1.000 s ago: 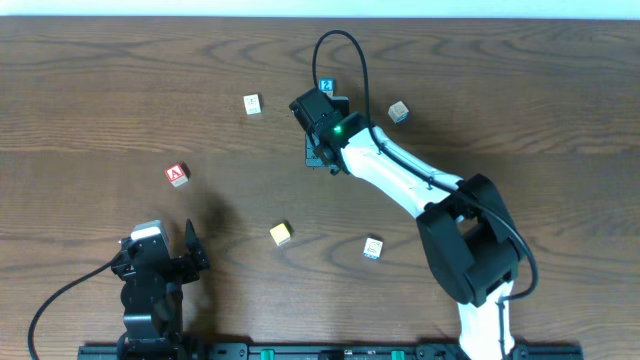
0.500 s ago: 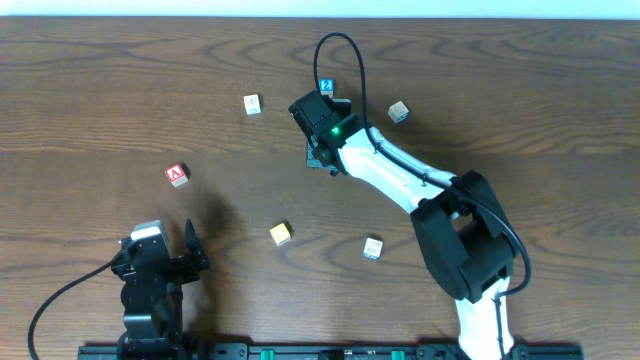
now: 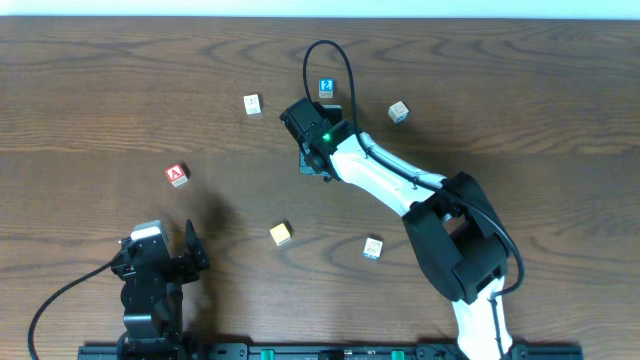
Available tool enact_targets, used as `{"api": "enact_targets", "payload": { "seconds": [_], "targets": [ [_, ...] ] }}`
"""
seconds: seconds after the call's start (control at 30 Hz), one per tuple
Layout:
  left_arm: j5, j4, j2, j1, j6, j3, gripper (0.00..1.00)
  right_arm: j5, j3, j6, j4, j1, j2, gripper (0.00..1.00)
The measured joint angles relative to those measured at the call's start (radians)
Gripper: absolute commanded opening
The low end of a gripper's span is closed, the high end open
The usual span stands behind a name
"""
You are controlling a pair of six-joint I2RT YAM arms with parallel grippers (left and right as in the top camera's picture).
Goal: Spell out Ai2
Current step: 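Carry the I block left and place it at table center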
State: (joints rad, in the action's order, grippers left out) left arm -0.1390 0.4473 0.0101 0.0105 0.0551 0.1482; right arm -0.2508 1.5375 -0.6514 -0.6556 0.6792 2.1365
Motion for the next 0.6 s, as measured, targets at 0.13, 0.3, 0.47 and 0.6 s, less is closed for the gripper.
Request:
{"api": "enact_targets", "payload": {
  "seconds": [0.13, 0.3, 0.47, 0.6],
  "targets": [
    [0.000, 0.000, 0.000, 0.000, 0.000, 0.000, 0.95, 0.000, -0.001, -0.002, 0.000, 0.000, 0.000, 0.01],
    [0.000, 0.000, 0.000, 0.000, 0.000, 0.000, 0.95, 0.000, -0.001, -0.015, 0.000, 0.000, 0.000, 0.01],
    [0.000, 0.000, 0.000, 0.000, 0.000, 0.000, 0.95, 0.000, -0.001, -0.023, 0.006, 0.000, 0.002, 0.01],
    [0.000, 0.000, 0.000, 0.000, 0.000, 0.000, 0.95, 0.000, -0.001, -0.023, 0.006, 0.000, 0.002, 0.01]
  ]
}}
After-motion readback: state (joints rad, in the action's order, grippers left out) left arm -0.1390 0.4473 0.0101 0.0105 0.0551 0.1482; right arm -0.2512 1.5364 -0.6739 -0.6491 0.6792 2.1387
